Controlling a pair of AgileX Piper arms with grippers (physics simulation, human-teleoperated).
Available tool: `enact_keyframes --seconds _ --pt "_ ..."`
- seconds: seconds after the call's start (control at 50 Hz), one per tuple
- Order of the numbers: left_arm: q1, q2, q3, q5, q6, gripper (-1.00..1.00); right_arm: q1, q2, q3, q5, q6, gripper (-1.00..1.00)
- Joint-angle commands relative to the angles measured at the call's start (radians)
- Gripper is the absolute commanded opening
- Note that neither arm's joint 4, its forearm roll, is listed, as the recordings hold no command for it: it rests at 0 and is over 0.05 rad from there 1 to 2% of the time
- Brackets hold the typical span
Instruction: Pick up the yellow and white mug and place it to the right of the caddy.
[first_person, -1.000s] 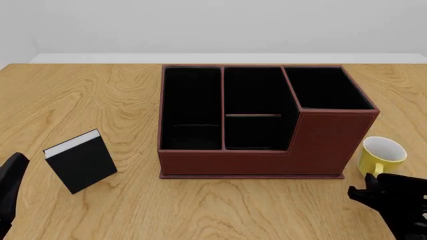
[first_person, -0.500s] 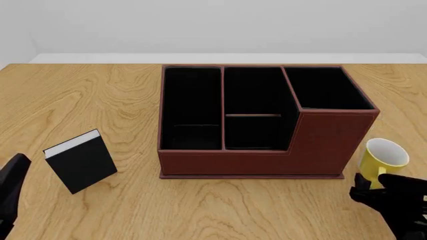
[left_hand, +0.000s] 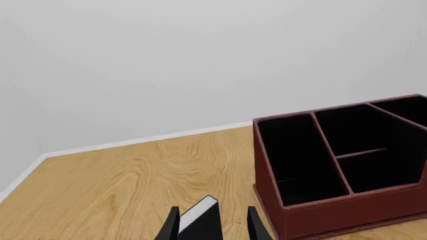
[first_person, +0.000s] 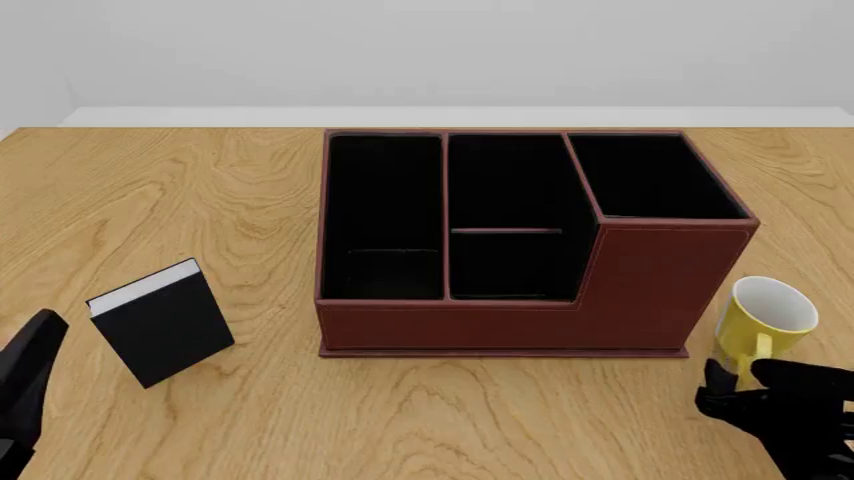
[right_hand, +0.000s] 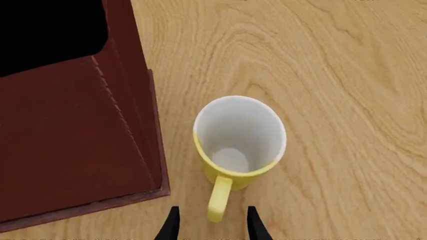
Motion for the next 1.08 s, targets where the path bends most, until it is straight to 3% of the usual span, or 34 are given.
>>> enact_keyframes --seconds 0.02,0.12,0.18,0.2,0.28,0.3,0.36,0.38,0.44,0.48,0.52,0.64,0.72,0.78,0.84,0.86,0.88,0.94,1.08 --pt "-0.001 0.000 0.007 -0.005 -0.004 1.00 -0.013 -0.013 0.008 0.001 -0.029 1.00" --pt "-0.001 0.000 0.009 -0.006 -0.005 1.00 -0.009 -0.078 0.008 0.051 -0.038 1.00" --pt "-0.004 0.000 0.007 -0.006 -0.006 1.00 -0.006 -0.292 0.008 0.251 -0.055 1.00" --pt "-0.005 0.000 0.004 -0.005 -0.007 1.00 0.005 -0.431 0.008 0.384 -0.056 1.00" --pt "-0.006 0.000 0.005 -0.006 -0.006 1.00 0.007 -0.655 0.008 0.592 -0.077 1.00" --pt "-0.006 0.000 0.005 -0.006 -0.006 1.00 0.007 -0.667 0.008 0.604 -0.077 1.00" --pt "-0.006 0.000 0.003 -0.005 -0.006 1.00 0.018 -0.931 0.008 0.846 -0.089 1.00" --pt "-0.006 0.000 0.003 -0.005 -0.006 1.00 0.018 -0.944 0.008 0.859 -0.089 1.00" --pt "-0.008 0.000 -0.001 -0.003 -0.006 1.00 0.037 -1.201 0.008 1.100 -0.110 1.00" --pt "-0.008 0.000 -0.001 -0.003 -0.006 1.00 0.031 -1.254 0.008 1.143 -0.111 1.00" --pt "-0.013 0.000 -0.008 0.001 -0.008 1.00 0.037 -1.360 0.008 1.253 -0.121 1.00" --pt "-0.018 0.000 -0.016 0.007 -0.008 1.00 0.025 -1.579 0.008 1.450 -0.123 1.00" --pt "-0.019 0.000 -0.017 0.007 -0.007 1.00 0.026 -1.667 -0.007 1.522 -0.128 1.00" --pt "-0.021 0.000 -0.034 0.017 -0.011 1.00 0.048 -1.761 -0.096 1.665 -0.125 1.00" --pt "-0.023 -0.001 -0.041 0.019 -0.012 1.00 0.072 -1.775 -0.153 1.710 -0.140 1.00" --pt "-0.026 -0.001 -0.046 0.021 -0.015 1.00 0.088 -1.775 -0.210 1.743 -0.107 1.00" --pt "-0.027 -0.001 -0.047 0.020 -0.014 1.00 0.079 -1.775 -0.227 1.760 -0.139 1.00" --pt "-0.029 -0.001 -0.052 0.023 -0.017 1.00 0.078 -1.776 -0.276 1.793 -0.162 1.00" --pt "-0.029 -0.001 -0.060 0.026 -0.021 1.00 0.119 -1.776 -0.394 1.884 -0.166 1.00"
